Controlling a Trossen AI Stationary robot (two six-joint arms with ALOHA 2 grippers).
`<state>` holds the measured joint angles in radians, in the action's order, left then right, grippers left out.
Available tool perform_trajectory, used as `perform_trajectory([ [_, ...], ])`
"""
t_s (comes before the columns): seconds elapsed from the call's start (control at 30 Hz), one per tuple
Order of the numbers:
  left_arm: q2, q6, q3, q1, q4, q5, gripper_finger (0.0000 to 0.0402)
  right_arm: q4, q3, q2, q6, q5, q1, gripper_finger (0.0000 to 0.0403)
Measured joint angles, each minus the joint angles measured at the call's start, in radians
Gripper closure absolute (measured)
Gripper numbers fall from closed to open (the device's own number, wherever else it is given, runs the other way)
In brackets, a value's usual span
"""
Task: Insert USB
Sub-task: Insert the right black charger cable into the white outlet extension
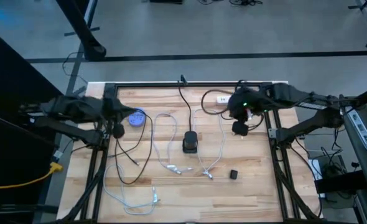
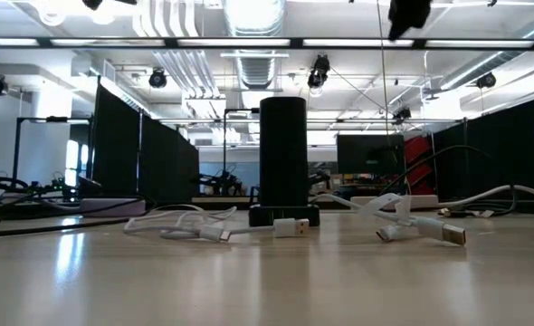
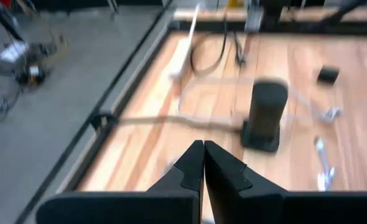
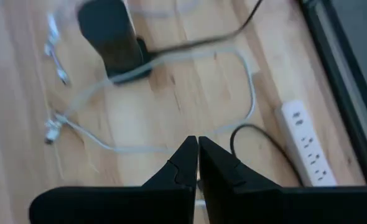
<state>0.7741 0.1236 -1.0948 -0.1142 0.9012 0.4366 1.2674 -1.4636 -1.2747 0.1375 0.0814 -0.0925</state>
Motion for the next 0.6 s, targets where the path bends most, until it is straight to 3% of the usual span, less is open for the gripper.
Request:
perform_trajectory([
  [0.33,-0.06,0.046,0.207,0.0,0.001,-0.001,0.0402,-0.028,0.264,0.0,0.004,-0.002,0.0,0.0403],
  [0.47,-0.067,0.043,0.197,0.0,0.001,0.0,0.0402,-0.02,0.266,0.003,0.005,-0.003,0.0,0.0403],
  [0.6,-0.069,-0.003,0.109,0.0,-0.001,0.0,0.0402,0.012,0.18,0.005,-0.021,-0.002,0.0,0.0403],
])
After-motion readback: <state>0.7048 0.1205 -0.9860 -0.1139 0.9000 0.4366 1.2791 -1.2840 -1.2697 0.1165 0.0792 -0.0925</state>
